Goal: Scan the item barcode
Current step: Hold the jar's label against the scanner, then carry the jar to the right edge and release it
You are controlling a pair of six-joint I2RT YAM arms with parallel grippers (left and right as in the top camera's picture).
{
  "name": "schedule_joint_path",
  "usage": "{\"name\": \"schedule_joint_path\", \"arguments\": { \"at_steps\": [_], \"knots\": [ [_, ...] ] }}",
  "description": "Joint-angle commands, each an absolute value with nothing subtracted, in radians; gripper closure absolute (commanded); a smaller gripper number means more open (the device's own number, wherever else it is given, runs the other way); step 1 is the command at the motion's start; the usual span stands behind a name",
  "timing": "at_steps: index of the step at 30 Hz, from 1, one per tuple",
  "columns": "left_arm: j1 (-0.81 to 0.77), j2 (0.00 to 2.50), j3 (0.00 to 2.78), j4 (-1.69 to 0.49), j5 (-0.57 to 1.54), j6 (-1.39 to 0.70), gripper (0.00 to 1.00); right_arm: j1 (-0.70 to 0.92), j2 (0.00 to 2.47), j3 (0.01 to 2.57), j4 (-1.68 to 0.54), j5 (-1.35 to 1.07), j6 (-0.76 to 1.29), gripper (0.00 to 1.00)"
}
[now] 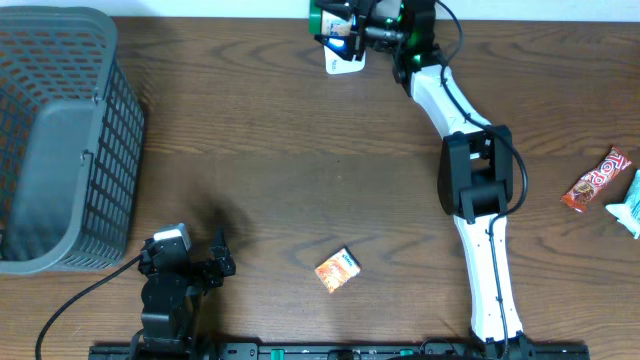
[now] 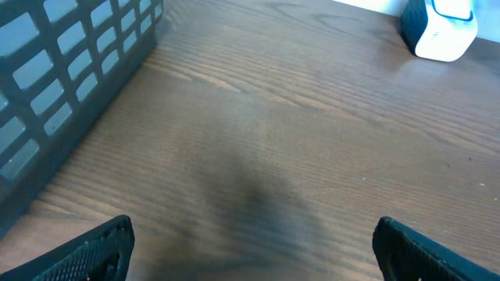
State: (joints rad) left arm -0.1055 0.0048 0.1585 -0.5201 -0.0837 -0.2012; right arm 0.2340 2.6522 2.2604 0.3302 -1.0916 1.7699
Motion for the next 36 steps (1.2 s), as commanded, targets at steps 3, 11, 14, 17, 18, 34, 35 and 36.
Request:
{"name": "schedule_joint_path", "arguments": {
  "at_steps": [3, 11, 14, 17, 18, 34, 35, 36],
  "knots": [
    [-0.101, 0.004, 0.153, -0.524, -0.086, -0.184, 0.02, 0.329, 2.419, 2.277, -0.064, -0.868, 1.317, 0.67],
    [-0.101, 0.004, 0.153, -0.524, -0.086, -0.183, 0.02, 0.459, 2.181, 2.277, -0.831, 0.006, 0.864, 0.58],
    [-0.101, 0.004, 0.153, -0.524, -0.086, -0.183, 0.02, 0.465, 2.128, 2.277, -1.076, 0.274, 0.851, 0.54],
    [-0.101, 0.004, 0.153, -0.524, -0.086, -0.183, 0.02, 0.433, 2.111, 2.277, -1.300, 0.422, 0.851, 0.56],
    [-0.101, 0.004, 0.153, -0.524, -0.086, -0.184, 0.02, 0.416, 2.111, 2.277, -1.372, 0.458, 0.852, 0.57],
    [-0.101, 0.004, 0.153, -0.524, -0.086, -0.184, 0.02, -0.095, 2.127, 1.712, -1.235, 0.656, 0.881, 0.52],
    [-0.101, 0.004, 0.153, -0.524, -0.086, -0.183, 0.02, -0.133, 2.127, 1.679, -1.207, 0.653, 0.881, 0.53],
    [-0.101, 0.004, 0.153, -0.524, -0.086, -0.183, 0.02, -0.165, 2.127, 1.658, -1.187, 0.653, 0.881, 0.53]
  ]
}}
